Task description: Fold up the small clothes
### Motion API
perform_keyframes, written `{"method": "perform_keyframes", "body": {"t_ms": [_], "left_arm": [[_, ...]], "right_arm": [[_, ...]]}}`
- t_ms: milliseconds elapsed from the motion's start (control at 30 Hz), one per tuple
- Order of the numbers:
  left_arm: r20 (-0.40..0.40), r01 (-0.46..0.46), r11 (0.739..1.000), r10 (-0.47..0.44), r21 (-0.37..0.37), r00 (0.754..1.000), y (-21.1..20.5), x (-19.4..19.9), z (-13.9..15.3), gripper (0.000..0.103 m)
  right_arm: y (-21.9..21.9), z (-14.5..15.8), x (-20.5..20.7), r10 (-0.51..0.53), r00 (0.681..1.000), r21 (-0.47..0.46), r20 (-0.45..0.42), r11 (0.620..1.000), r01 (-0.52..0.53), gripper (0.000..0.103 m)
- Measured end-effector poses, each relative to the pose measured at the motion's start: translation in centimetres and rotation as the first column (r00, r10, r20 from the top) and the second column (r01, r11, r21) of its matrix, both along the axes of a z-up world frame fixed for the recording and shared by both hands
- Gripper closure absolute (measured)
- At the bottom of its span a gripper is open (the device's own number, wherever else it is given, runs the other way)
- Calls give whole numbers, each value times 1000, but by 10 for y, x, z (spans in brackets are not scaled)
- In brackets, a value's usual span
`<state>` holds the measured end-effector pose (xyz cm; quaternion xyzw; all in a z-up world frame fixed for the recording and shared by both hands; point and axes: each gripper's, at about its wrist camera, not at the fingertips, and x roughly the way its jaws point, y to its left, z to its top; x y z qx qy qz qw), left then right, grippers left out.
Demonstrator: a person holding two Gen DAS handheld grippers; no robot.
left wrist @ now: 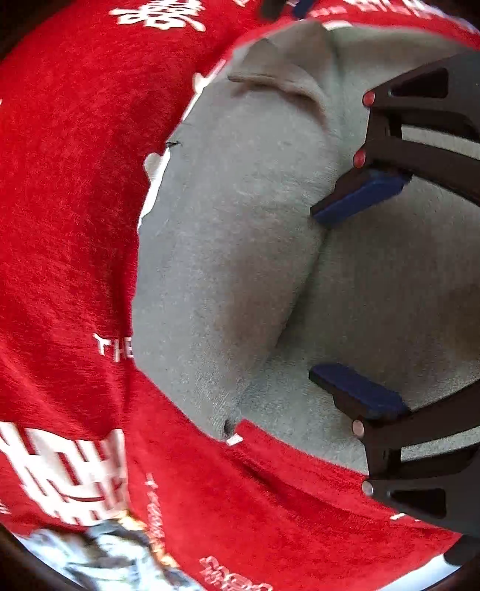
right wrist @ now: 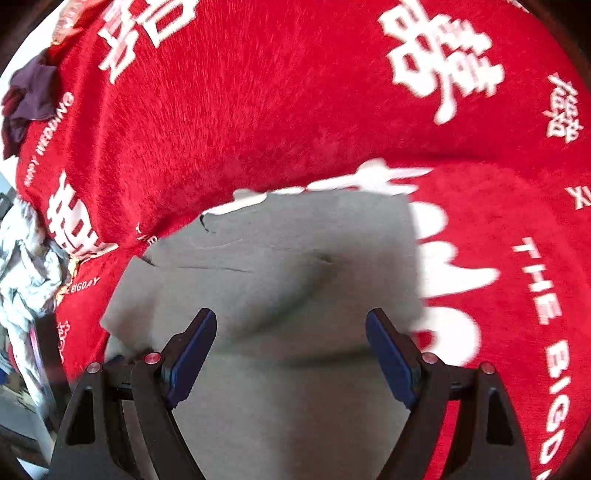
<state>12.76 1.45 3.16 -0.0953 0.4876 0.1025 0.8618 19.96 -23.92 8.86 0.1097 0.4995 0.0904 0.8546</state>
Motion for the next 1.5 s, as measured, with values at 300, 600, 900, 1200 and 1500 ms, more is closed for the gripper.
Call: {"method": "perform_keyframes", "body": {"t_ms": [300, 600, 900, 1200, 1500], "left_arm": [[59, 32, 999, -33, 20, 998, -8, -10, -6, 1], [88, 8, 999, -11, 36, 996, -10, -9, -8, 1], [92, 11, 1000, -14, 29, 996, -8, -8, -9, 1], [100, 11, 1000, -13, 23, 995, -7, -7, -9, 1], [100, 12, 1000, -14, 24, 995, -7, -7, -9, 1]], "right_arm": [[13, -29, 7, -3, 996, -118, -85, 993, -7, 67], [-57, -4, -36, -128, 987, -18, -95, 992, 126, 58], [14, -33, 44, -115, 953, 28, -280, 991, 128, 21], [13, 3, 12, -51, 999, -52, 13, 997, 51, 89], [-47, -32, -9, -92, 991, 159, -102, 981, 107, 63]]}}
